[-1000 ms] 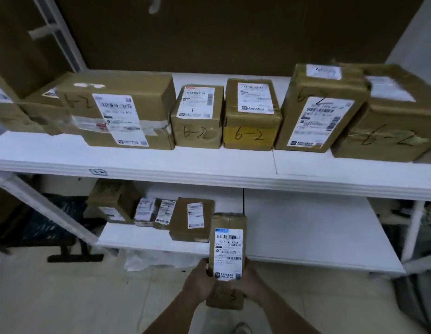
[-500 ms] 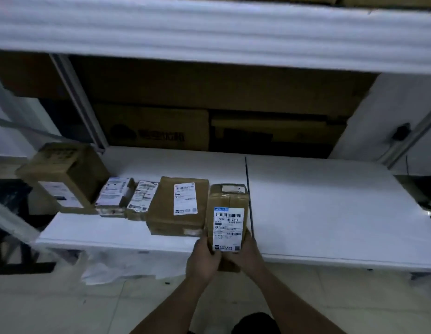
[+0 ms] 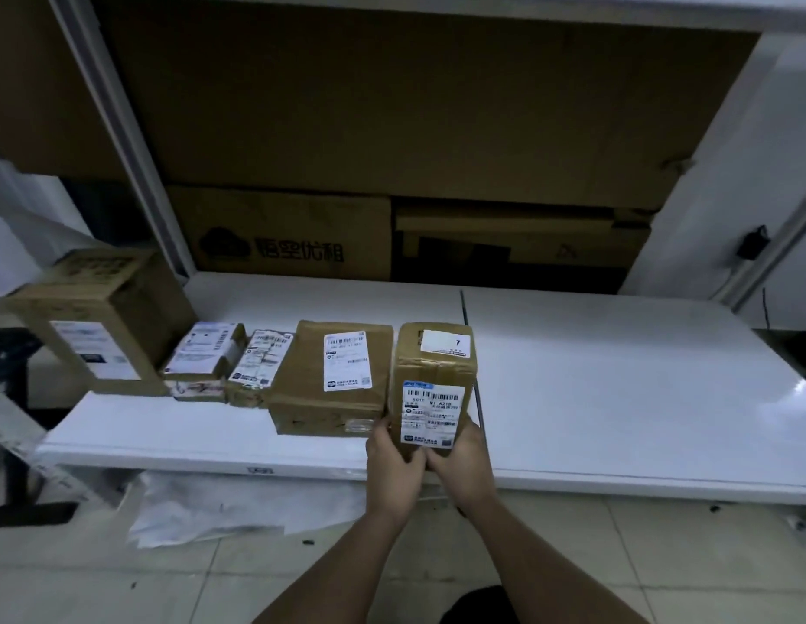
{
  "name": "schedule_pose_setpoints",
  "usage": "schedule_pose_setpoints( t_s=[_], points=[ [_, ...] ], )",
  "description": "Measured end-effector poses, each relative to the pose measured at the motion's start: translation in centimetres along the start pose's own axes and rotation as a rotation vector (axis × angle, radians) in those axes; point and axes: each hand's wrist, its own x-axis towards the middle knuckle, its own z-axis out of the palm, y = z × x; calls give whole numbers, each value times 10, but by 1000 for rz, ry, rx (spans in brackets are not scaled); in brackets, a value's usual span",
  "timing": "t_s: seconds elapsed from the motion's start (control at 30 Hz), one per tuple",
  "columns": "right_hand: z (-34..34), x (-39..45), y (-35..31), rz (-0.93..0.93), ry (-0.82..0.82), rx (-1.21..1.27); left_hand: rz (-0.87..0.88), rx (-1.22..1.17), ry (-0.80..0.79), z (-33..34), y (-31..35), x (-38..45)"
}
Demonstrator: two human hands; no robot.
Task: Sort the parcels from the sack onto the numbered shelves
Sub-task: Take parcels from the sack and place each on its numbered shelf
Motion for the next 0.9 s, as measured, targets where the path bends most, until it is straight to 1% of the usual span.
schedule_pose_setpoints(
  t_s=[0.07, 0.13, 0.23, 0.3, 0.33, 0.4, 0.53, 0.9],
  points=[
    [-4, -5, -12, 15, 8, 9, -18, 83, -11, 0, 4, -2],
    [-8, -8, -21, 36, 11, 3, -30, 100, -15, 2, 3, -2],
    [-9, -6, -27, 62, 14, -40, -14, -14, 6, 6, -2, 1],
    [-8, -3, -29, 66, 22, -50, -57, -111, 13, 8, -4, 4],
    [-7, -2, -30, 72, 25, -48, -79, -123, 6, 8, -4, 6],
    [-5, 2, -32, 81, 33, -47, -95, -87, -14, 8, -6, 8],
    [1, 9, -36, 79, 53, -2, -69, -52, -48, 9, -8, 9],
    [3, 28, -40, 52, 64, 28, -77, 27, -60, 5, -11, 20]
  ],
)
